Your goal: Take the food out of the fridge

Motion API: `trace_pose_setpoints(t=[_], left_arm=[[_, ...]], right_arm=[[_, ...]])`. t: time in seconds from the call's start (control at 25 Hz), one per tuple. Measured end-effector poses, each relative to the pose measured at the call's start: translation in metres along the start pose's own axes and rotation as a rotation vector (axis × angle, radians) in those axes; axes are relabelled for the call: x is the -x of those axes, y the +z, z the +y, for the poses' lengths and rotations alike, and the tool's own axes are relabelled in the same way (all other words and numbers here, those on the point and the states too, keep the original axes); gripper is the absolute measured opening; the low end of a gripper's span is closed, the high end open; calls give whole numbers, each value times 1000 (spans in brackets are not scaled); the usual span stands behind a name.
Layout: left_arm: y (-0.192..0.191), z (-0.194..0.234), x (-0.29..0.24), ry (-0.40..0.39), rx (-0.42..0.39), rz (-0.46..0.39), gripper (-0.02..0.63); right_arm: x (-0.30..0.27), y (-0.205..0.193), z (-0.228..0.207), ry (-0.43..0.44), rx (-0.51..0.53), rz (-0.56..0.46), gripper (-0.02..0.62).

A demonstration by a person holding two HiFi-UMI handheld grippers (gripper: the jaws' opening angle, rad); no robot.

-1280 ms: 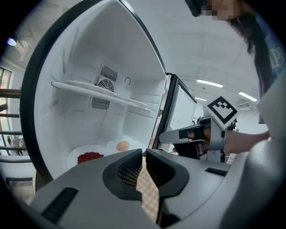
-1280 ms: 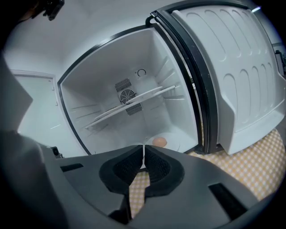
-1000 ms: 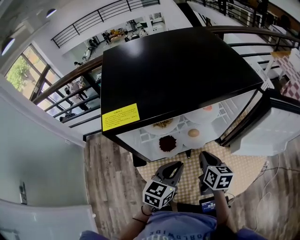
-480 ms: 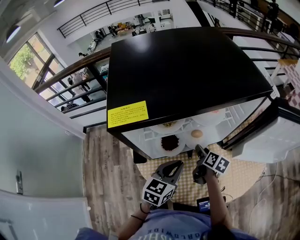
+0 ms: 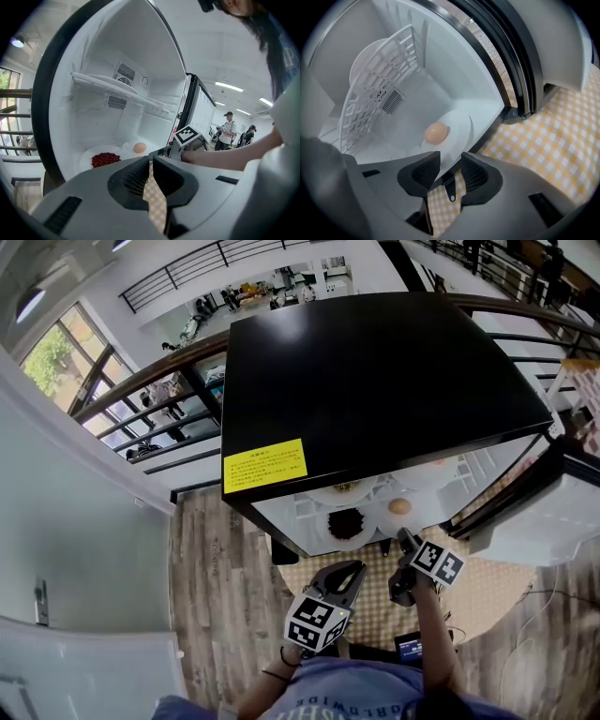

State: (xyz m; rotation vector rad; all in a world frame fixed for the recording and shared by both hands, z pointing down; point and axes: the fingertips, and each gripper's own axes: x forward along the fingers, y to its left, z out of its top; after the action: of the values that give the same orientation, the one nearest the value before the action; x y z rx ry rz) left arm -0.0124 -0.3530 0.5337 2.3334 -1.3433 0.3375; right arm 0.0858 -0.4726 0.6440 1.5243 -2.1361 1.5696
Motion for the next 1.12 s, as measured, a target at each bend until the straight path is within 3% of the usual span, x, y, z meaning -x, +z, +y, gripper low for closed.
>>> trace_pose_setpoints(t=[0.16, 0.52, 0.72, 1.12], left_arm=[[-1, -1, 1, -12, -2, 5, 20], [-3, 0, 11, -22, -14, 11, 20], [-3, 0, 21, -29, -18, 4, 20], [-8, 0, 39, -59, -27, -11, 20]], right_arm=[[8, -9, 2, 24, -67, 1, 134], [34, -12, 6, 133, -315, -50, 42], [45, -12, 8, 161, -445, -71, 23], [75, -26, 4, 151, -480, -112, 21]])
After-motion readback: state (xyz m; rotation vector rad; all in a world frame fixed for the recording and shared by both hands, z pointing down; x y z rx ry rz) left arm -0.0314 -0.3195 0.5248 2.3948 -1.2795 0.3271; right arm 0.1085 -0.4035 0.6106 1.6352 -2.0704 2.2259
